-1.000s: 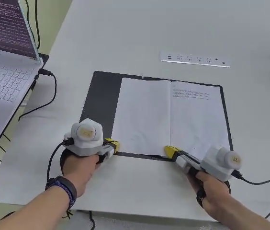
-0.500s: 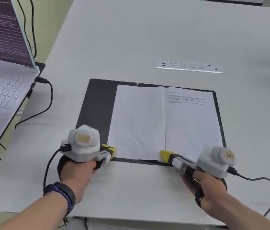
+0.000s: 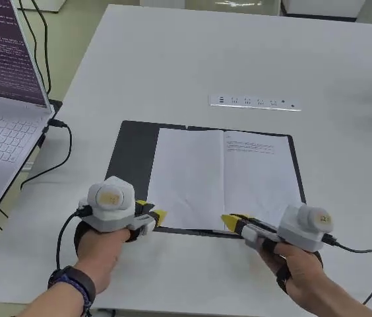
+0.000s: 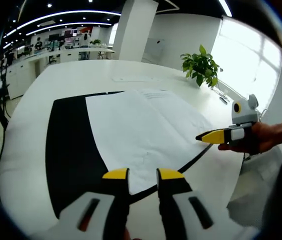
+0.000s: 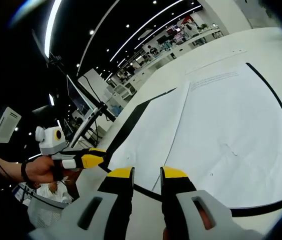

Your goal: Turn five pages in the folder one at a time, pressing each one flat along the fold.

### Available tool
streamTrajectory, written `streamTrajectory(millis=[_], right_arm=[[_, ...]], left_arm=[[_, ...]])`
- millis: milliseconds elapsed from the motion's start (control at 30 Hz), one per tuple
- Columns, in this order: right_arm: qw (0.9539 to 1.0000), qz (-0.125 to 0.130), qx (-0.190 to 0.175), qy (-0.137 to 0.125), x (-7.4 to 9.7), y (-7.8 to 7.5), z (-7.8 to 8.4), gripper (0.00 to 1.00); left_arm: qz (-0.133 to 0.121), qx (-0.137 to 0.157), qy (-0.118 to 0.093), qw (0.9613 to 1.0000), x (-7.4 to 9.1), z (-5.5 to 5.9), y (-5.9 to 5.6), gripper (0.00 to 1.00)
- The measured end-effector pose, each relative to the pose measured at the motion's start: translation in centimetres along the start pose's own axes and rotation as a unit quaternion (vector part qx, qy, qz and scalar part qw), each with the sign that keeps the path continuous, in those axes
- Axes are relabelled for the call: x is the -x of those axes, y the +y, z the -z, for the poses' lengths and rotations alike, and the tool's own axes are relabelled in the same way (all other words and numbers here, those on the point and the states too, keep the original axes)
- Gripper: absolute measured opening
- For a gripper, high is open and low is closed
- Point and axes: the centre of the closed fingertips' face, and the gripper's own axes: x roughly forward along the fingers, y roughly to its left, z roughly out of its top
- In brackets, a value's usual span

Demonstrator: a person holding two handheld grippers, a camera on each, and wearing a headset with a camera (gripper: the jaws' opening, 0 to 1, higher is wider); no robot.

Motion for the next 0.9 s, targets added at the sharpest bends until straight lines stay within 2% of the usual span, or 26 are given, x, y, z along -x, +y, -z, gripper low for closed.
streamTrajectory(millis=[100,433,667,900], right_arm=[[0.9998,0.008,0.019,0.002,0.8,-0.2,-0.3,0.24],[0.9978,0.018,0.064,0.006,3.1,-0.4,-1.6,0.36],[0.9953,0.027,0.093,0.005,4.4,-0.7,-2.3,0.41],[0.9922,0.038,0.118,-0.001,6.0,-1.2,-3.2,0.47]], left_arm=[[0.002,-0.006,-0.004,1.0000,0.5,-0.4,-0.6,0.24],[-0.001,-0.017,-0.014,0.9998,1.9,-1.2,-1.4,0.32],[-0.011,-0.024,-0.027,0.9993,3.2,-2.5,-1.3,0.40],[-0.017,-0.042,-0.034,0.9984,4.3,-3.4,-1.3,0.44]])
